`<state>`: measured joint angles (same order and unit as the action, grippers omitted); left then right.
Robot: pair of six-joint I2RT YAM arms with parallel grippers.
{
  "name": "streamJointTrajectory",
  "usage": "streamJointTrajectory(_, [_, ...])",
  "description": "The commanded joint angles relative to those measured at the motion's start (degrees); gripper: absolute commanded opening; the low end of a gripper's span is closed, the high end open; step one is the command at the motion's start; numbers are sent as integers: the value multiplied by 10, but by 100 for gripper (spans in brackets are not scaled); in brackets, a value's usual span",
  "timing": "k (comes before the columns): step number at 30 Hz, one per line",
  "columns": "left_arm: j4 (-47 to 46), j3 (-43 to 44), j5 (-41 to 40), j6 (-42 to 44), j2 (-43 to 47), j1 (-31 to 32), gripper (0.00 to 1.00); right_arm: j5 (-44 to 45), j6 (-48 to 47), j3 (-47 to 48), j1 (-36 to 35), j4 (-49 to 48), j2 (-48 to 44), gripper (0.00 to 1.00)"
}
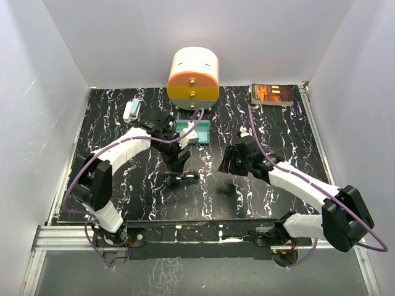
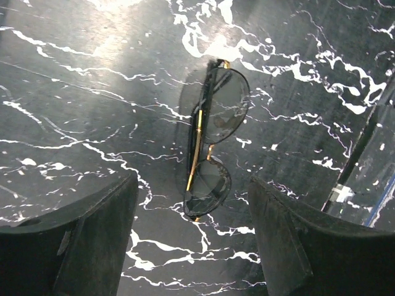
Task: Organize the sunglasses
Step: Pick up the sunglasses from the center of the board.
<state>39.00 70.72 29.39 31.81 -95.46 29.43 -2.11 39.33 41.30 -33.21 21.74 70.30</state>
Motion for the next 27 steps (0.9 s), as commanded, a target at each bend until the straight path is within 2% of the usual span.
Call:
streamJointTrajectory(1, [-2, -8, 64, 50, 13, 5, 70, 0, -7, -3, 3, -20, -1, 56])
streamJointTrajectory(4, [16, 2, 82, 67, -3, 9, 70, -1, -9, -4, 2, -21, 4, 56])
streamJointTrajectory(8, [29, 8, 67, 80, -23, 20, 70, 3, -11, -8, 2, -21, 7, 56])
streamJointTrajectory(16, [-36, -36, 5, 66, -25, 50, 70, 3, -9, 0, 2, -24, 10, 56])
streamJointTrajectory(27, [-55, -42, -46, 64, -47, 68, 68, 2, -9, 3, 2, -30, 18, 56])
